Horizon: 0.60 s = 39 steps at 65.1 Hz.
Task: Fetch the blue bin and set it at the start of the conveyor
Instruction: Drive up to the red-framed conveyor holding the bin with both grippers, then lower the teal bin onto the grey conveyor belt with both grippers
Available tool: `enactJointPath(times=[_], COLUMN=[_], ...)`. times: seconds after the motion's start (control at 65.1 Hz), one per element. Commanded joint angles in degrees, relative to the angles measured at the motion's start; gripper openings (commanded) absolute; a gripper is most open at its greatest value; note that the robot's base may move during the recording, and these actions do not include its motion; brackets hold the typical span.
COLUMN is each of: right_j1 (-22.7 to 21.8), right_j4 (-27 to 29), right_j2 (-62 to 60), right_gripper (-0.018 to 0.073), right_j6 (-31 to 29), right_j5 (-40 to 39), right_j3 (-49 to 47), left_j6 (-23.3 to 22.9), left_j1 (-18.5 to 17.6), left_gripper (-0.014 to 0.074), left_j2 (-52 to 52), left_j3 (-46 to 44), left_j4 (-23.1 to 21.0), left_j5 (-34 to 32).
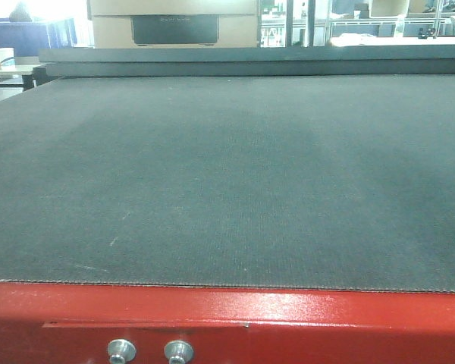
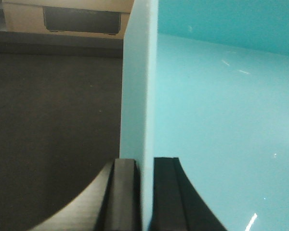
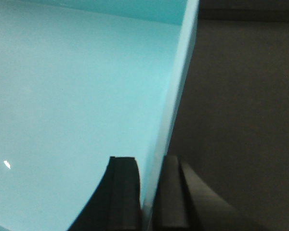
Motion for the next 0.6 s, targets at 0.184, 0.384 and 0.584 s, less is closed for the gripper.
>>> enactJointPath(times=[0.184,0.384,0.584], right_j1=[-0.6,-0.6,-0.6], right_j4=[-2.3,-2.3,-1.6], right_j2=[-0.7,-0.7,-0.7], right_gripper=[-0.0152,-0.0152,-0.0152], right_j6=[-1.2,-1.2,-1.2], right_j5=[-1.3,-1.3,-3.1], right_j3=[-0.4,-0.4,-0.4], left_j6=[-0.5,-0.5,-0.5], left_j1=[0.2,0.2,0.2], left_gripper=[-0.0111,-0.0111,-0.0111], left_j2=[-0.6,-0.6,-0.6], left_j3=[-0.6,-0.6,-0.6], left_j4=[0.5,0.5,0.5], left_j5=[-3.4,-3.4,-3.0])
